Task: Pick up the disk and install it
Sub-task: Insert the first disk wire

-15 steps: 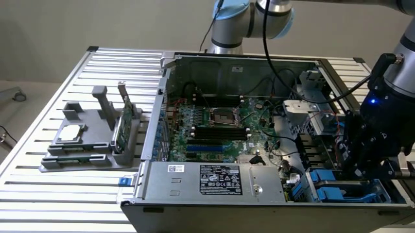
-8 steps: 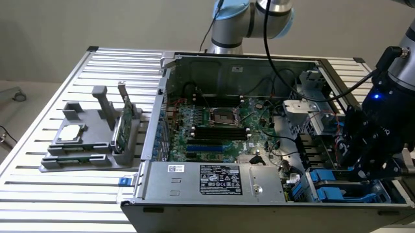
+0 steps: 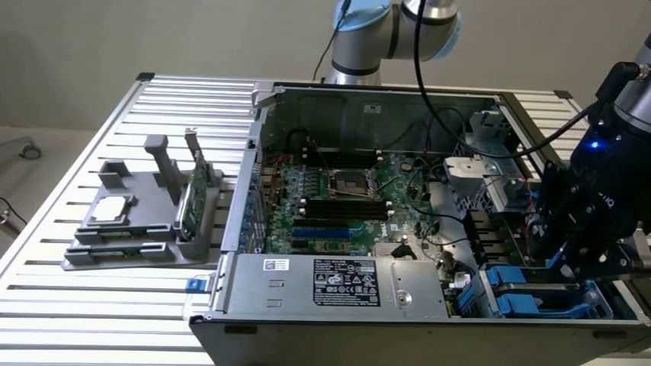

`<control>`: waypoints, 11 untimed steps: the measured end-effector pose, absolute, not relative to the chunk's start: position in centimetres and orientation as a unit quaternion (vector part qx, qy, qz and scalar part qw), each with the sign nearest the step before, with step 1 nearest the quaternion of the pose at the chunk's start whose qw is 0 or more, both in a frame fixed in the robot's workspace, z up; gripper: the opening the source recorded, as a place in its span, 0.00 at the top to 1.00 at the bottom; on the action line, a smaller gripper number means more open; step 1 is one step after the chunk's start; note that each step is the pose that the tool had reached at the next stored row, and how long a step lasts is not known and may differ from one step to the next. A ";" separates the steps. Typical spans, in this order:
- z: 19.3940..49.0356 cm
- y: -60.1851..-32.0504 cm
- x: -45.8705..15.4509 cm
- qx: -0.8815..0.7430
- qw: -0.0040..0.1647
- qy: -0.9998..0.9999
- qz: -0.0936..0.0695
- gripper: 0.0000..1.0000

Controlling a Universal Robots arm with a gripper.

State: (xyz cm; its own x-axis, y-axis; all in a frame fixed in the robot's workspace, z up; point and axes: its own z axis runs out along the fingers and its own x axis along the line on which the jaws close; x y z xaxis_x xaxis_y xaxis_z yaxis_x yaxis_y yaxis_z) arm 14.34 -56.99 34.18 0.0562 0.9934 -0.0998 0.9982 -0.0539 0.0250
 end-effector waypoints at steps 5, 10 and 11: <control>34.3 -57.2 13.5 0.725 0.042 0.686 -0.029 0.63; 34.6 -57.3 12.7 0.725 0.042 0.686 -0.029 0.63; 34.7 -57.3 12.6 0.725 0.042 0.686 -0.029 0.63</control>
State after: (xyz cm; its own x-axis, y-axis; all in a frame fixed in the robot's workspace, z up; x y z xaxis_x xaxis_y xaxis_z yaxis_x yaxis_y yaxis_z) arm 12.55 -57.33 34.67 0.0559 0.9934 -0.1000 0.9983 -0.0540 0.0212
